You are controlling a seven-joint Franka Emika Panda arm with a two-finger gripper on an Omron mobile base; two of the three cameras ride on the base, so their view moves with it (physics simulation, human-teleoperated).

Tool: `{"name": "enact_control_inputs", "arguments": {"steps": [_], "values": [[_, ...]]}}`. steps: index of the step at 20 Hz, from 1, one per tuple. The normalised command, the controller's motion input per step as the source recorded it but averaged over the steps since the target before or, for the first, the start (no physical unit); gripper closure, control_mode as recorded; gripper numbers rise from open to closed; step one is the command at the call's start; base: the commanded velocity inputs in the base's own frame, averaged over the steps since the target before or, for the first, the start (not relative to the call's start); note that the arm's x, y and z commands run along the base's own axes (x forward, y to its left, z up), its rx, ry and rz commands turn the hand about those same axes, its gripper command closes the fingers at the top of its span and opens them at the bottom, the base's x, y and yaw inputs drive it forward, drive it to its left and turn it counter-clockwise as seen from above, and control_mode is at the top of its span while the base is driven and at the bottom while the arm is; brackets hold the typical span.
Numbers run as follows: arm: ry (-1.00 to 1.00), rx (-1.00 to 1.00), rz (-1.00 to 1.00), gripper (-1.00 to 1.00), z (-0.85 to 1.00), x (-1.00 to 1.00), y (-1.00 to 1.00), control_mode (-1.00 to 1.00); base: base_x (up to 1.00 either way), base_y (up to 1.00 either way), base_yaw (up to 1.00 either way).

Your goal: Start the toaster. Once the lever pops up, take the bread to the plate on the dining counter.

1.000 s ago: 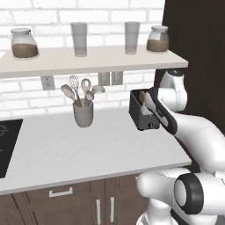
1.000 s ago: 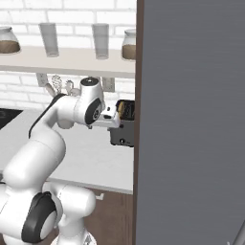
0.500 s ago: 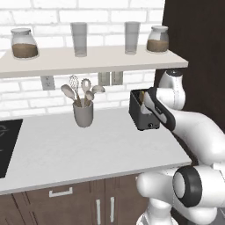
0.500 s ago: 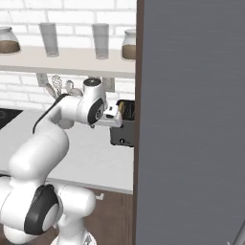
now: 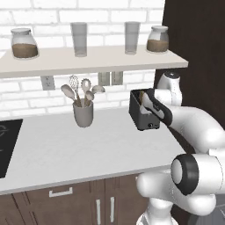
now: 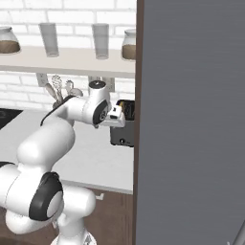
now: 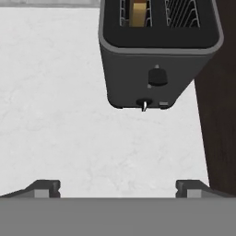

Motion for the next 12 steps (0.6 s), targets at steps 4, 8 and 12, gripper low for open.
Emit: {"name": "enact_control_inputs", "arguments": {"steps": [4,8,12], "values": [[0.00,0.00,0.00,-1.00,-0.12,0.42,0.00,-1.00,0.00,0.00,0.00],[0.00,0.00,0.00,-1.00,-0.14,0.41,0.00,-1.00,0.00,0.00,0.00],[0.00,0.00,0.00,-1.00,-0.18,0.28,-0.01,-1.00,0.00,0.00,0.00]]}}
